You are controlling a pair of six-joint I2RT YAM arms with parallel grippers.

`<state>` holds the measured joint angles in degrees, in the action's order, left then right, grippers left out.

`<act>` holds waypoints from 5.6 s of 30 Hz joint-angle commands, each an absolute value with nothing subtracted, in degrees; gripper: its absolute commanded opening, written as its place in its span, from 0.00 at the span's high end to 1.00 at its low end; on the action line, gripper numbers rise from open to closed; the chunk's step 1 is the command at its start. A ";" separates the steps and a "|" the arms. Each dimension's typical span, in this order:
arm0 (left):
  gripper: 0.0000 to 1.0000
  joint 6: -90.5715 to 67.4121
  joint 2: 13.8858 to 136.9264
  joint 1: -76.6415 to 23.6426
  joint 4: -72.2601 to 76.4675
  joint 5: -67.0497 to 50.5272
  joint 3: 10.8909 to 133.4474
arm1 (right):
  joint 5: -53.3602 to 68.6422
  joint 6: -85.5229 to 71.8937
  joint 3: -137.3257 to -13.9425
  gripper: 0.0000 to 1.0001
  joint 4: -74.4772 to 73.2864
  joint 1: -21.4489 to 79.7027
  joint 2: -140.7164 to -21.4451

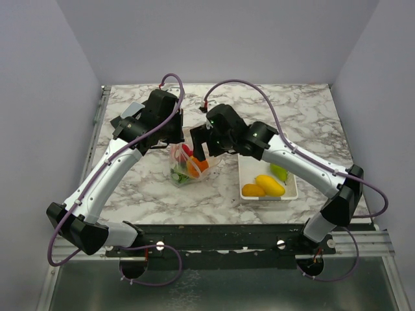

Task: Place the food in the zip-top bag and seal the zipper
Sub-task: Place the fake fruit in the zipper food storage bag, then pick up the fake fruit from the bin, then place the fake fruit in the zipper food storage bag.

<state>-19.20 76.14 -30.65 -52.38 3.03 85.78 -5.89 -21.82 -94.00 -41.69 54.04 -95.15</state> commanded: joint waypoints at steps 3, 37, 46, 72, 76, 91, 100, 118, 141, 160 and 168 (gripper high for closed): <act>1.00 -19.42 75.60 -30.66 -51.35 2.46 85.56 | -9.36 -24.36 -92.56 0.13 -39.95 54.51 -88.53; 1.00 -19.70 75.22 -30.67 -50.03 1.41 83.58 | -30.45 -36.52 -70.18 0.27 -57.28 54.32 -67.54; 1.00 -19.62 75.23 -30.67 -50.00 1.50 83.25 | -28.41 -36.98 -64.93 0.28 -57.74 51.70 -69.66; 1.00 -18.83 76.03 -30.67 -50.06 2.10 83.93 | -16.79 -30.92 -55.04 0.05 -46.14 33.81 -78.93; 1.00 -18.88 76.07 -30.61 -50.06 2.29 83.85 | -15.77 -30.39 -54.31 0.05 -44.74 32.49 -80.27; 1.00 -18.94 76.20 -30.61 -50.32 2.37 84.37 | -14.09 -29.27 -51.33 0.05 -43.53 31.15 -83.44; 1.00 -19.15 75.70 -30.67 -50.46 2.46 84.29 | -14.63 -29.40 -51.05 0.13 -42.98 31.20 -84.03; 1.00 -19.30 74.90 -30.61 -50.73 2.55 84.14 | -15.15 -30.47 -56.17 0.62 -46.96 31.18 -77.92; 1.00 -19.43 75.57 -30.63 -50.60 2.29 84.81 | 9.81 -29.56 -71.35 0.68 -37.19 31.49 -68.78; 1.00 -19.11 75.59 -30.68 -50.54 2.29 84.90 | 12.33 -32.65 -85.23 0.68 -31.56 44.46 -80.64; 1.00 -19.23 75.42 -30.66 -50.54 2.29 85.08 | 10.51 -33.85 -88.57 0.68 -32.08 46.98 -86.27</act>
